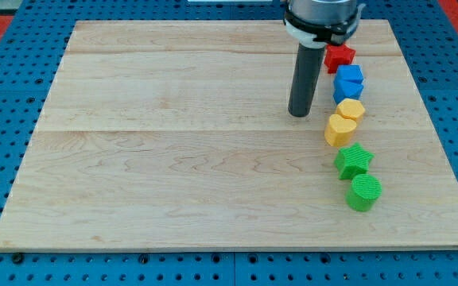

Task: Adjust the yellow heart in the vertical line

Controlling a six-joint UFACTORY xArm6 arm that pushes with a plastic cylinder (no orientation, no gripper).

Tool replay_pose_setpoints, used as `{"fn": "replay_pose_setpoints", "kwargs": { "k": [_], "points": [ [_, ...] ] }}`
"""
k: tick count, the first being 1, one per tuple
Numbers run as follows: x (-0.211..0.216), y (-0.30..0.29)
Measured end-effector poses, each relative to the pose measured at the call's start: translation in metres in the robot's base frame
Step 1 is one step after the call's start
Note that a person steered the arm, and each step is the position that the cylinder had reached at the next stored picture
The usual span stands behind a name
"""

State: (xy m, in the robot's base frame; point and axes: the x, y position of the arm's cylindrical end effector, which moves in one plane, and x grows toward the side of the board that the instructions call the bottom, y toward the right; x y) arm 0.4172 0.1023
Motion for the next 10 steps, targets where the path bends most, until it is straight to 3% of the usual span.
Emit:
{"fn": "replay_pose_setpoints", "kwargs": {
  "k": [4,8,10],
  "points": [
    [0.037,0.012],
    [0.021,0.053],
    [0.04,-0.003]
  ]
}}
